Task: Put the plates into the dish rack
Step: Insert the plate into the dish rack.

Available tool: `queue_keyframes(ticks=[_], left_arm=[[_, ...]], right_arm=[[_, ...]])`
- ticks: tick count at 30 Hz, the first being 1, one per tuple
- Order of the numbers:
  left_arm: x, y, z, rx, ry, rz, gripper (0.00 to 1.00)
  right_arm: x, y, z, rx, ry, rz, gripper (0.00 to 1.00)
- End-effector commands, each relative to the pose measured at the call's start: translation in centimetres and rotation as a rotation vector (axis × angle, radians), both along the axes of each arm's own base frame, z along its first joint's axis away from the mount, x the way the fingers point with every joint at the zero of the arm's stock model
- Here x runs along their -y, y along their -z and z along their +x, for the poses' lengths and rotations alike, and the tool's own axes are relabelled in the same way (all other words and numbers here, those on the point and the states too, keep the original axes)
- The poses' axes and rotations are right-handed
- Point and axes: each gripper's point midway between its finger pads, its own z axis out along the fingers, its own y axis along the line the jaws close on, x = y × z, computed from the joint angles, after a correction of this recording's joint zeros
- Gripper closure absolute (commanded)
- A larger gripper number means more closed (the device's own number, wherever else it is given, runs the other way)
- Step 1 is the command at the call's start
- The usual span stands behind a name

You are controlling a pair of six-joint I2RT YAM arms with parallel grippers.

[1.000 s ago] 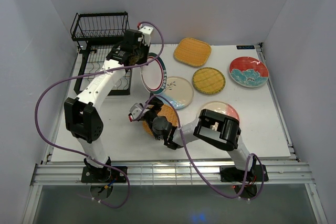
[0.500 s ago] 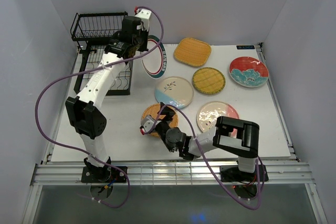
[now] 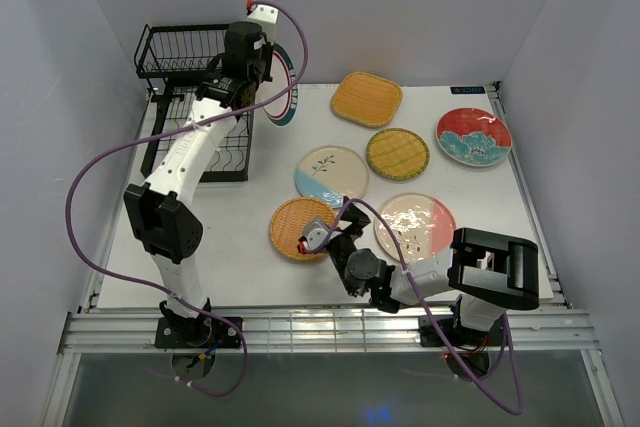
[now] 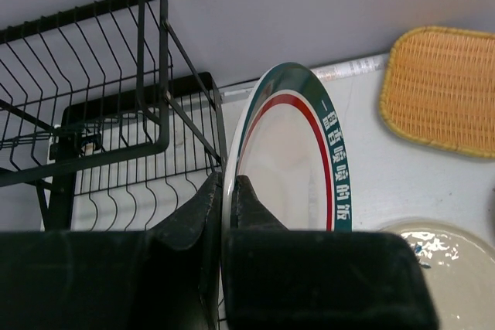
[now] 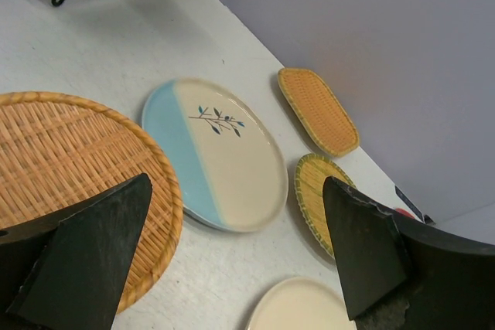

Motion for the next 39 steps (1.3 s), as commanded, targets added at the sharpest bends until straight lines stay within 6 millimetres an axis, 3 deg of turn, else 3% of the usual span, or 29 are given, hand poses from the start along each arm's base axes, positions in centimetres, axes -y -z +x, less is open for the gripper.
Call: queue_keyframes(ticks=[1, 5, 9, 11, 12, 14, 15, 19, 20, 21, 22, 24, 27, 33, 39], left_arm=[[-1.3, -9.8, -2.1, 0.253, 0.01, -0.082, 1.0], [-1.9, -12.6, -3.3, 0.314, 0.009, -0.09, 1.0], [-4.6, -16.2, -3.7, 0.39, -0.068, -0.061, 1.0], [-5.8, -17.0, -3.7, 0.398, -0.077, -0.062, 1.0], [-7.6, -17.2, -3.4, 0.401, -0.102, -0.062, 1.0], [-9.1, -18.0, -3.3, 0.403, -0.091, -0.094, 1.0], [-11.4, -18.1, -3.1, 0.404, -0.121, -0.098, 1.0], [-15.4, -18.6, -3.2, 0.428, -0.156, -0.103, 1.0], [-16.0, -18.5, -3.2, 0.432, -0.157, -0.101, 1.0], [-17.3, -18.5, -3.4, 0.438, -0.178, -0.099, 1.0], [-17.4, -18.7, -3.4, 0.448, -0.173, -0.101, 1.0], [-20.5, -18.5, -3.4, 0.448, -0.216, -0.091, 1.0], [-22.6, -18.4, -3.5, 0.459, -0.222, -0.096, 1.0], [-26.4, -18.9, -3.2, 0.501, -0.239, -0.095, 1.0], [-28.8, -19.5, -2.8, 0.572, -0.281, -0.087, 1.0]], right_arm=[[3.7, -9.2, -0.1, 0.095, 0.067, 0.618, 0.02], [4.2, -8.8, 0.1, 0.098, 0.1, 0.584, 0.02], [4.2, -7.9, 0.7, 0.094, 0.185, 0.507, 0.02], [3.8, -8.1, 1.0, 0.103, 0.212, 0.479, 0.02], [3.5, -7.6, 1.1, 0.1, 0.225, 0.46, 0.02], [3.1, -7.8, 1.3, 0.105, 0.242, 0.447, 0.02], [2.9, -7.6, 1.4, 0.103, 0.25, 0.438, 0.02], [1.9, -7.9, 1.6, 0.083, 0.249, 0.421, 0.02], [0.9, -7.0, 1.7, 0.064, 0.225, 0.328, 0.02], [0.0, -7.7, 1.6, 0.015, 0.183, 0.418, 0.02], [-0.6, -7.5, 2.0, -0.022, 0.154, 0.417, 0.02], [-2.0, -6.8, 1.8, -0.134, 0.057, 0.426, 0.02], [-1.1, -8.2, 1.4, -0.142, 0.011, 0.481, 0.02], [1.3, -9.0, 0.8, -0.181, 0.007, 0.548, 0.02], [2.9, -9.0, -0.1, -0.266, -0.01, 0.582, 0.02]])
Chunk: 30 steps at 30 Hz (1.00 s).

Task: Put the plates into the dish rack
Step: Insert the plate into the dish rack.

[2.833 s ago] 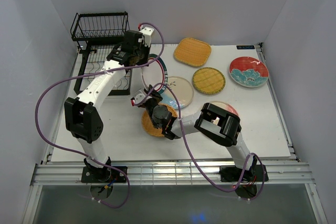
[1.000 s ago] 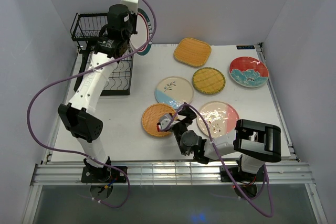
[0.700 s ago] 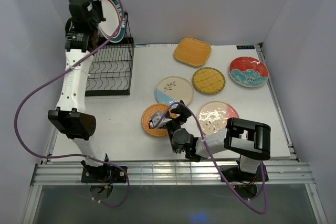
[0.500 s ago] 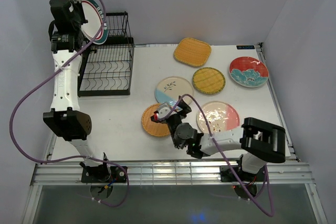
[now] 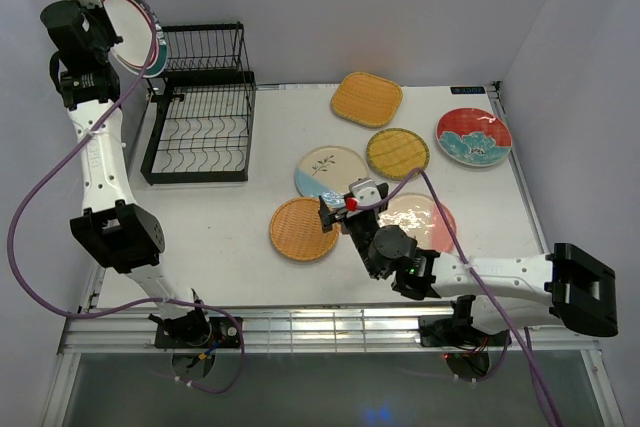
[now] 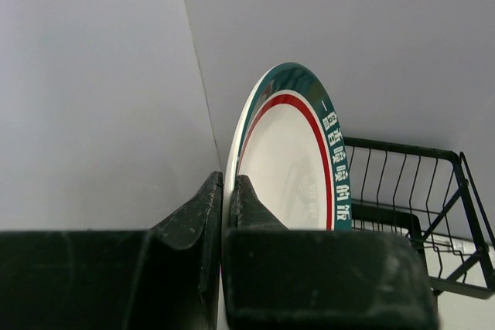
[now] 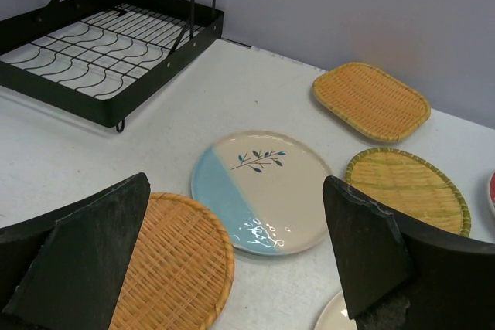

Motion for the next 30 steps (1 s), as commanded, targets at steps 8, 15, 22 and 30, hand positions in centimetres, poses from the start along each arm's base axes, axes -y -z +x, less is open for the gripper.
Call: queue_keyframes(ticks=[8, 15, 22, 30], left_arm=[[-1.0, -4.8, -0.1, 0.26, 0.003, 0.039, 1.0], [-2.5, -4.7, 0.9, 0.324, -0.058, 0.065, 1.0], [-3.1, -4.9, 1.1, 0.389, -0.098, 0.101, 1.0], [-2.7, -3.9, 2.1, 0.427, -0.15, 0.239, 1.0]], right_arm=[[2.6, -0.4, -1.3, -0.111, -0.029, 0.126, 0.02], [4.3, 0.2, -1.8, -0.108, -0.028, 0.137, 0.03], [4.6, 0.2, -2.1, -0.126, -0.04, 0.168, 0.03], [4.6, 0.0, -2.1, -0.131, -0.043, 0.172, 0.04]])
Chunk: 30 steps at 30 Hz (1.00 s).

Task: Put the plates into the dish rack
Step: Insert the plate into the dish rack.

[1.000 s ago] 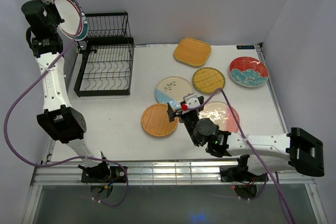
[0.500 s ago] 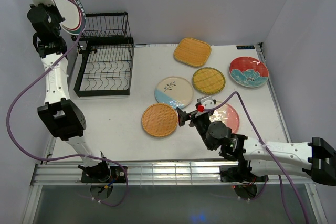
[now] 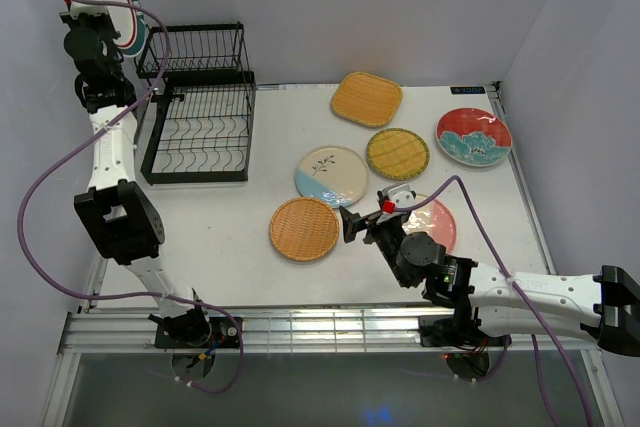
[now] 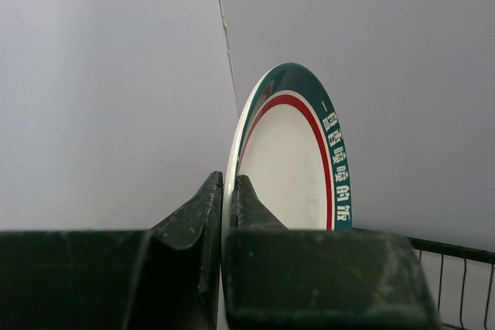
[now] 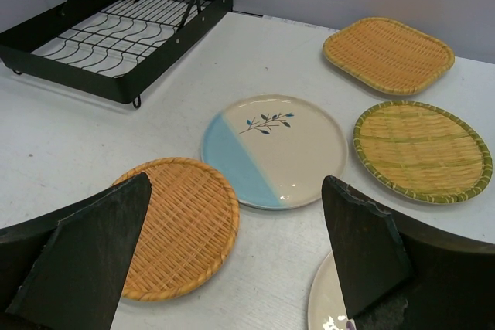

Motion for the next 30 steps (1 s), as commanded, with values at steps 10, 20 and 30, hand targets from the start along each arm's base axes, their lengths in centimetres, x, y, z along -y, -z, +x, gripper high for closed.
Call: queue_keyframes(ticks=[10, 20, 30], left_arm=[[1.3, -1.0, 0.7, 0.113, -0.065, 0.153, 1.0], [1.2, 1.1, 2.1, 0.115, -0.098, 0.226, 1.0], [1.0, 3.3, 4.2, 0.097, -0.081, 0.231, 1.0]], right_arm=[[0.0, -0.9, 0.0, -0.003, -0.005, 0.052, 0.04], [0.0, -0.7, 0.0, -0.007, -0.014, 0.051, 0.04], [-0.1, -0.6, 0.0, -0.011, -0.023, 0.051, 0.04]])
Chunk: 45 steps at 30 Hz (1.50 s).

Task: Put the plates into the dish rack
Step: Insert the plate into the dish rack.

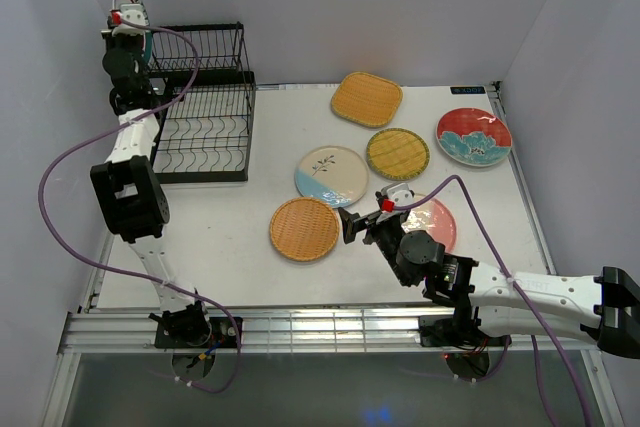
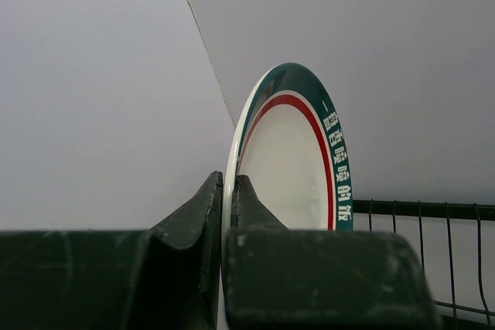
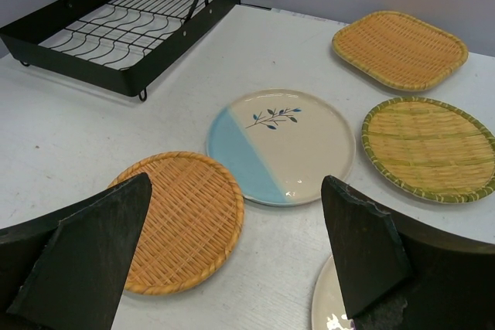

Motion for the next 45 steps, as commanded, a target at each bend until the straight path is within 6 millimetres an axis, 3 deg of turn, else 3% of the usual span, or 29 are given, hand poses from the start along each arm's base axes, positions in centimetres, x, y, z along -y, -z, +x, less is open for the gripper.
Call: queue_keyframes(ticks=[1, 26, 37, 45], left_arm=[[0.6, -4.2, -1.0, 0.12, 0.013, 0.036, 1.0], [0.0, 0.4, 1.9, 0.055, 0.014, 0.025, 1.0], [0.1, 0.3, 1.9, 0.054, 0.02, 0.027, 0.75], [0.3, 0.0, 1.8, 0.058, 0.026, 0.022, 0.68]], right_arm=[[0.1, -1.1, 0.0, 0.007, 0.001, 0.052, 0.04], [-0.3, -0.7, 0.1, -0.002, -0.021, 0.048, 0.05], [-0.7, -0.6, 0.2, -0.006, -0.035, 0.043, 0.05], [-0.7, -0.6, 0.3, -0.008, -0.035, 0.046, 0.05]])
